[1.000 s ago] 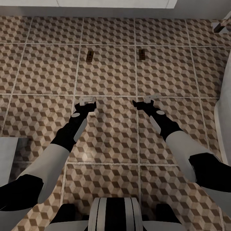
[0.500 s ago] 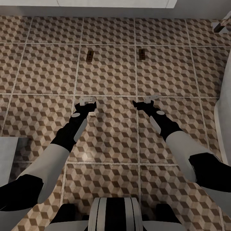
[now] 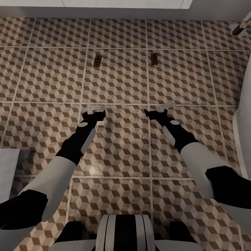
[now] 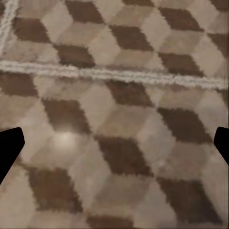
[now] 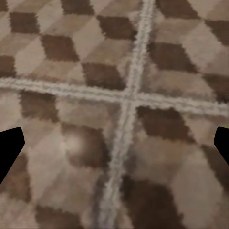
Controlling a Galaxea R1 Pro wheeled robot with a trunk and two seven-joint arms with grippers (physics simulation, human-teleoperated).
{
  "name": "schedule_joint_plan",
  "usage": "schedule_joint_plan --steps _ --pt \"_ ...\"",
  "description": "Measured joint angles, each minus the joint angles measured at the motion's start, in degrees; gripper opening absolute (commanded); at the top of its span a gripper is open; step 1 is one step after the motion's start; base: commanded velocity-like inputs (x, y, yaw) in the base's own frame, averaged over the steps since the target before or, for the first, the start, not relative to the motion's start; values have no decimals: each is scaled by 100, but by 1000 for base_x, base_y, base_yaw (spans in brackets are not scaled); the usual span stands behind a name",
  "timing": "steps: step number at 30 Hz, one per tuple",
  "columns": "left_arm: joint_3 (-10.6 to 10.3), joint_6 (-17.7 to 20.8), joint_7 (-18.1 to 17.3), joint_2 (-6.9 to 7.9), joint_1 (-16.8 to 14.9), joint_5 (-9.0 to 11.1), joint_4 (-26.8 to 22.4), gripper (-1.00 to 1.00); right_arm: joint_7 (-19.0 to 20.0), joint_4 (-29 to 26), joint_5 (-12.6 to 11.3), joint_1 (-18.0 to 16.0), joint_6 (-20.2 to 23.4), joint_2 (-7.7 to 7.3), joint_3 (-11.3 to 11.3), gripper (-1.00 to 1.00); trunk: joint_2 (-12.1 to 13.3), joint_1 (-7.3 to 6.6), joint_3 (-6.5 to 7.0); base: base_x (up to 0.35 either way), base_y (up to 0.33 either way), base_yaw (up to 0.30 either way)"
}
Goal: Take the four mousetraps from the cabinet in the bathroom and place them on the bathroom floor. Make sure all four end up on the same floor surface, and ensure that at least two of them are either under or directly next to the same bathroom sink.
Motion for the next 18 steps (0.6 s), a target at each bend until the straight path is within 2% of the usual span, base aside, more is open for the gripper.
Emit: schedule_joint_plan --steps 8,13,18 --pt "-9 16 11 -31 0 -3 -453 100 -3 1 -3 0 -1 -22 2 100 0 0 0 0 0 0" --pt "-31 24 10 -33 0 -3 -552 100 -2 1 -1 0 -1 -25 1 100 0 0 0 0 0 0" --pt "-130 37 11 -33 0 -4 -606 100 -2 5 4 -1 -1 -25 0 100 6 -13 110 0 0 0"
